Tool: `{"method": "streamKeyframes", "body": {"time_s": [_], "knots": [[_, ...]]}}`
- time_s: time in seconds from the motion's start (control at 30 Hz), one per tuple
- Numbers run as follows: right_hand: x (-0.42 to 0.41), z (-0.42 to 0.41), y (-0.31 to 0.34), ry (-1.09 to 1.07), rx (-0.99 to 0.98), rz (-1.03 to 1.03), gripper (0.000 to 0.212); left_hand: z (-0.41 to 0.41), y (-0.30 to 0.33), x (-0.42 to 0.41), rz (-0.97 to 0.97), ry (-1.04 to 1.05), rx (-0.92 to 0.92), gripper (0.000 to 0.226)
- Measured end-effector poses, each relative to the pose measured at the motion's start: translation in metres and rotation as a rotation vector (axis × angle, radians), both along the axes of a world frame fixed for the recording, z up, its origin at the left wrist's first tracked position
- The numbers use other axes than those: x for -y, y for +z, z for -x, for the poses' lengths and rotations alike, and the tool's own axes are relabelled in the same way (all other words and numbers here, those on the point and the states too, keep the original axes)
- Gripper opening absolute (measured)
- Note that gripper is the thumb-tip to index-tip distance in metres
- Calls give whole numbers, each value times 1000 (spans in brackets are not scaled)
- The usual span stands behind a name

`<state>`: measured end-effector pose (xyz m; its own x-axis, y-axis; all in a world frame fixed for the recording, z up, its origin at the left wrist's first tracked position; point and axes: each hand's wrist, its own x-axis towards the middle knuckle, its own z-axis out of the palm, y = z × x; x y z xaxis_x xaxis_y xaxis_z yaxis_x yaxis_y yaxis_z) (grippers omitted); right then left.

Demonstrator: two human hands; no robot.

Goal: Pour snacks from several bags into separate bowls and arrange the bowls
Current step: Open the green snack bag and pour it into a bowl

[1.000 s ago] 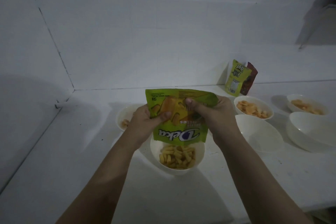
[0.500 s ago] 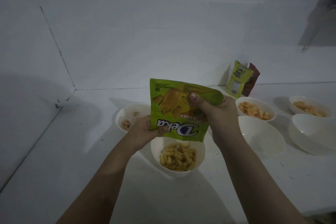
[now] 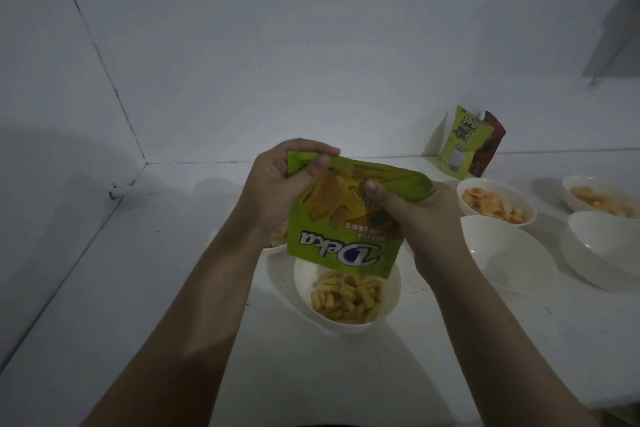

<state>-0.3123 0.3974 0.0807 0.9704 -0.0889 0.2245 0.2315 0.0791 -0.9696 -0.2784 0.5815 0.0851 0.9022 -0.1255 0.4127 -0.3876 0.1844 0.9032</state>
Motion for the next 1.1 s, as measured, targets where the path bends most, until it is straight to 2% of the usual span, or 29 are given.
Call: {"method": "streamKeyframes", "body": {"time_s": [0.1,0.23,0.53,0.6,0.67,0.8,1.0,1.1], "knots": [[-2,-2,-6,64,-36,28,8,2,1,6,75,84,39,9],[-5,-8,-31,96,-134,286,16,0,-1,1,178,145,-18,10],[-22,-23,-65,146,-193,407,17,-3,-16,-36,379,297,-188,12],[-25,-26,-69,120,-215,324,17,-5,-22,-47,455,355,-243,12],[-28,-24,-71,103,-257,145,17,-5,-29,-55,561,379,-303,12],[-35,-12,-73,2,-258,-95,18,-4,-45,-55,704,328,-378,15],[-4,17,-65,-288,-169,-271,7,1,-70,-4,387,200,-407,26],[25,33,-59,-379,-105,-333,11,7,-73,36,278,145,-432,19]]}}
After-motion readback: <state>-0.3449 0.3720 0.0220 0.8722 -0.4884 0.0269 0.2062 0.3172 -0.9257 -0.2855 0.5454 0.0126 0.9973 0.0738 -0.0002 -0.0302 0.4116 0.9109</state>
